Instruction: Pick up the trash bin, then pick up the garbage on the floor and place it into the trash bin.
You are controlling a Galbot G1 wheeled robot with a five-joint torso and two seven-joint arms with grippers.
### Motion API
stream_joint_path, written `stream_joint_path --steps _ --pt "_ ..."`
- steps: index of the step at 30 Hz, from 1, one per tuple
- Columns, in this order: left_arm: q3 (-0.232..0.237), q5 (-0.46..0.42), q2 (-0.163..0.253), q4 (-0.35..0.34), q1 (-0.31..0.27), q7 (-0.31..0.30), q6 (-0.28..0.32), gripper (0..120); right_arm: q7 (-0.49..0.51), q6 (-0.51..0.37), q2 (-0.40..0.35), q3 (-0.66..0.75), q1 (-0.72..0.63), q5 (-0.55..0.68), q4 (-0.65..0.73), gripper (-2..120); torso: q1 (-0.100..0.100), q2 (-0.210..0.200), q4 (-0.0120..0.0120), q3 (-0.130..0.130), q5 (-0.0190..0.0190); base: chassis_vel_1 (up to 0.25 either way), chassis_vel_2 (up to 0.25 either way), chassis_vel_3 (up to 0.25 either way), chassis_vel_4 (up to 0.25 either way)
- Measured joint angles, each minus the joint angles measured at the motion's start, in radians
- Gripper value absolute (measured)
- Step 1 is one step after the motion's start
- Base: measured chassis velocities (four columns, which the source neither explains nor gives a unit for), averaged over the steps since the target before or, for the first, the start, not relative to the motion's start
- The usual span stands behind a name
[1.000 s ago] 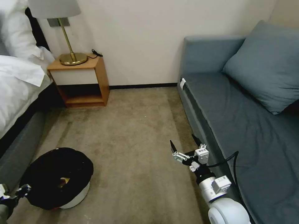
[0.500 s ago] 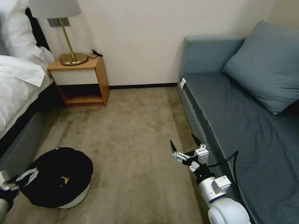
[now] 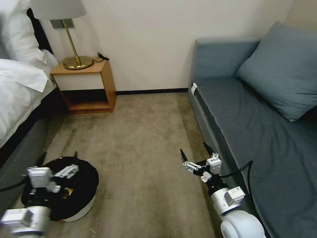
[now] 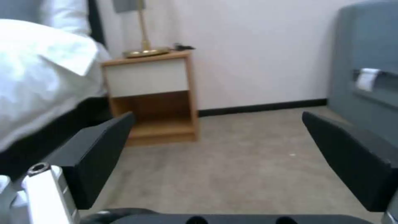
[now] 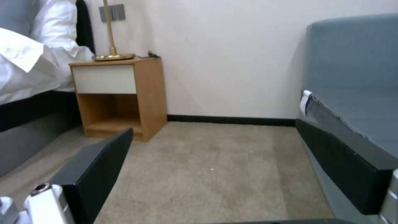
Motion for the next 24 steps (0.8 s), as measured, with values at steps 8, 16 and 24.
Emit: stream_joint_path --steps 8,16,24 --pt "0.111 0.041 -0.035 0.03 -0.024 -0.018 -0.05 100 0.0 0.0 0.0 0.0 0.0 0.0 0.0 100 0.0 0.0 0.0 0.0 -0.0001 0.0 0.0 0.0 0.0" --pt "0.115 0.037 -0.041 0.035 -0.031 -0.028 -0.051 100 0.0 0.0 0.0 0.0 0.0 0.0 0.0 100 0.0 0.0 0.0 0.0 -0.0001 0.0 0.0 0.0 0.0" --pt "0.111 0.034 -0.04 0.035 -0.032 -0.028 -0.048 100 0.0 0.0 0.0 0.0 0.0 0.0 0.0 100 0.0 0.0 0.0 0.0 -0.0002 0.0 0.0 0.0 0.0"
